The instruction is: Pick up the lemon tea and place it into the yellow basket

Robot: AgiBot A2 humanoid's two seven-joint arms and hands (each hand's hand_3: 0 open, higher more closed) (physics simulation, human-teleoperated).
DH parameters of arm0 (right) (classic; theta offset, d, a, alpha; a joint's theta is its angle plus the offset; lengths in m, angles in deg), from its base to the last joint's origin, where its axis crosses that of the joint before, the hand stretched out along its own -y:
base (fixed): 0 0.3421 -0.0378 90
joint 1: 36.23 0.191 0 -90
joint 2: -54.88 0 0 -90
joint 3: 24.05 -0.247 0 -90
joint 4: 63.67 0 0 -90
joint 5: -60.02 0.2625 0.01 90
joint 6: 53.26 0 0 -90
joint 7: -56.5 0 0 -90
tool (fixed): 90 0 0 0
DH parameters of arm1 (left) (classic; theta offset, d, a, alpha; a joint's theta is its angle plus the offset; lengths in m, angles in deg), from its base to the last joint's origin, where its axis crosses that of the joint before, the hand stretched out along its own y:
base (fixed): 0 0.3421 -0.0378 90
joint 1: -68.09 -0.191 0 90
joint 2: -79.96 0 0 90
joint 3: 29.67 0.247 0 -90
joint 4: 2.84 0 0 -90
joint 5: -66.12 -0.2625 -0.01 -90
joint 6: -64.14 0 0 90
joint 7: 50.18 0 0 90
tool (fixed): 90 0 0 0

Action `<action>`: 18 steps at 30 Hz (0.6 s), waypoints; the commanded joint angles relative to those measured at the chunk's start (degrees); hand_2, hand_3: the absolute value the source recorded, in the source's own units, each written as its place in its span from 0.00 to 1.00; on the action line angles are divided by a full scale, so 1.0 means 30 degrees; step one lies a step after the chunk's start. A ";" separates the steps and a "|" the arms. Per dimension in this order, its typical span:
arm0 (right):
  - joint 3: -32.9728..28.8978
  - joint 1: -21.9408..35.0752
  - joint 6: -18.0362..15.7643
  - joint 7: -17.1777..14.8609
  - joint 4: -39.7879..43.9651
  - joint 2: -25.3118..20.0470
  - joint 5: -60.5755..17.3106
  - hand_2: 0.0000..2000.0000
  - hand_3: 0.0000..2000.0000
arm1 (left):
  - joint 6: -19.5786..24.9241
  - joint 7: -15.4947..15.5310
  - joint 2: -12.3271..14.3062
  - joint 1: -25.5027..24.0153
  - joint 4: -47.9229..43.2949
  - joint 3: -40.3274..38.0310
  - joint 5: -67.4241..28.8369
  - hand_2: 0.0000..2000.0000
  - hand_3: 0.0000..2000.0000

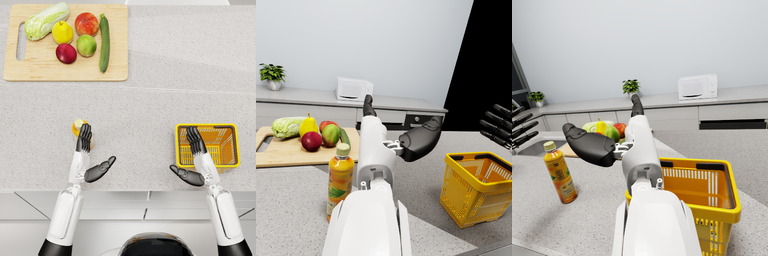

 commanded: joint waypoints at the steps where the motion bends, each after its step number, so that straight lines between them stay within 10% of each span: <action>1: 0.0000 0.0000 0.0000 0.0000 0.0000 0.0000 0.0000 0.00 0.00 | 0.0000 0.0000 0.0000 0.0000 0.0000 0.0000 0.0000 0.00 0.00; 13: 0.0572 0.0035 0.0000 0.0000 0.0311 -0.0020 0.0000 0.00 0.00 | 0.0000 0.0000 0.0020 0.0035 0.0312 0.0572 0.0000 0.00 0.00; 18: -0.1637 0.1981 0.1545 0.1563 0.0562 -0.1070 -0.0001 0.00 0.00 | 0.1562 0.1558 0.1128 0.2039 0.2491 -0.1115 -0.0001 0.00 0.00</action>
